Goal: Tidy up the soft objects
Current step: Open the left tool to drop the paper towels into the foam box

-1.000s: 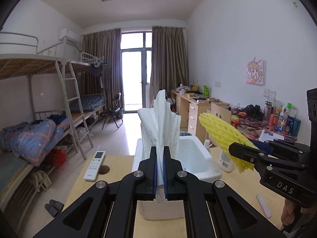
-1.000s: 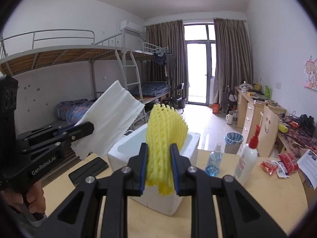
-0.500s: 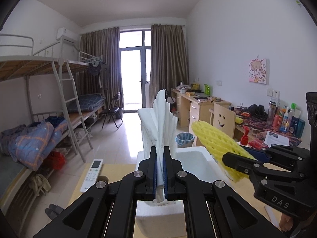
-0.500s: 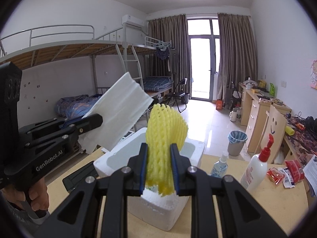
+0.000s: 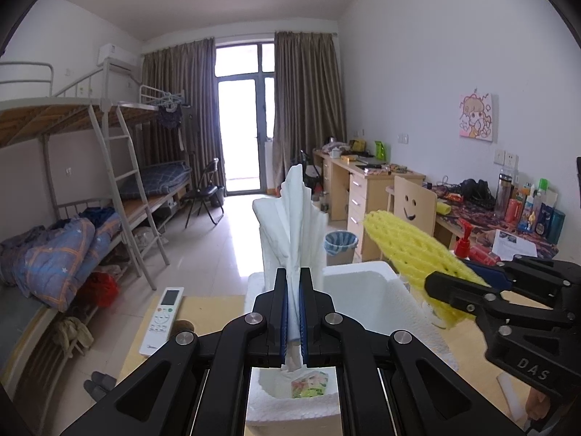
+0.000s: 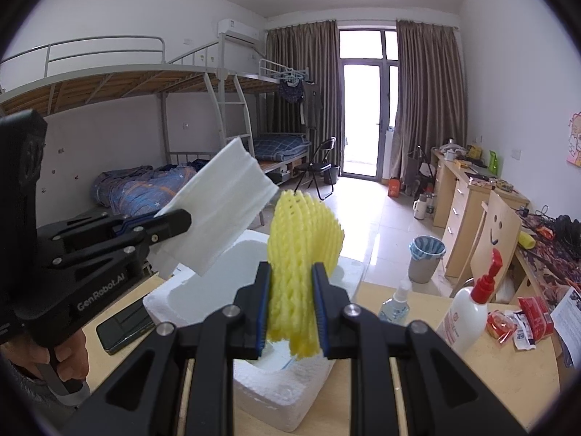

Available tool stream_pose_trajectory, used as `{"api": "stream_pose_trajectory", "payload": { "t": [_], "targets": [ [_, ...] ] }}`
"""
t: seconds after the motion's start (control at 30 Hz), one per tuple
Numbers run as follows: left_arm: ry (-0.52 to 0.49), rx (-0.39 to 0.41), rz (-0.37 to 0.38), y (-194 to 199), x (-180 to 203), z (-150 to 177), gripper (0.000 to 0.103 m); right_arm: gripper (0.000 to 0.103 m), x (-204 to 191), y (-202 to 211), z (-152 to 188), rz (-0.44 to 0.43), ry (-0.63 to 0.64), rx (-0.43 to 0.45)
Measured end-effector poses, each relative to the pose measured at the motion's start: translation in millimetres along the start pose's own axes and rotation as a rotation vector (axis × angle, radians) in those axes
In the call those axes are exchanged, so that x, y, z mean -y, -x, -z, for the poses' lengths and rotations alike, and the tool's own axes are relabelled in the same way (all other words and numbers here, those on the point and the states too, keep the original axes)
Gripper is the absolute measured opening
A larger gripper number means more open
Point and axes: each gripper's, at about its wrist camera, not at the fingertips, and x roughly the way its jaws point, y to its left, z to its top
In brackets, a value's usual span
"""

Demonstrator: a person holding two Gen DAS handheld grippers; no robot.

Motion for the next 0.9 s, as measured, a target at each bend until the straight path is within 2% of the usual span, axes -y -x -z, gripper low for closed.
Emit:
{"api": "stream_pose_trajectory", "payload": {
  "t": [0.3,0.57,0.63,0.67,0.7,0.77,0.9],
  "targets": [
    [-0.027,-0.042,0.061,-14.1,20.0,-1.1,0.005,0.026,16.6,14.0,3.8,0.033,-0.042,0.009],
    [-0.006,-0.069,0.052,-21.1,19.0,0.6,0.007,0.026,19.8,15.5,2.7,0.042,-0.046,0.011],
    [-0.005,-0.078,0.051,-23.1,17.4,1.6,0.02,0.026,18.8,15.6,3.1,0.042,-0.048,0.012],
    [-0.003,-0.08,0.048,-23.5,17.6,1.8,0.04,0.026,19.0,15.5,2.8,0.043,-0.047,0.012],
    [0.012,-0.071,0.041,-22.8,15.3,1.4,0.069,0.026,19.0,15.6,2.4,0.045,-0.047,0.014],
    [0.03,-0.048,0.038,-18.5,12.1,1.4,0.102,0.026,19.9,16.5,3.3,0.045,-0.049,0.017],
    [0.036,-0.01,0.011,-9.8,8.0,1.2,0.102,0.026,20.8,17.5,5.5,0.051,-0.05,0.018]
  ]
}}
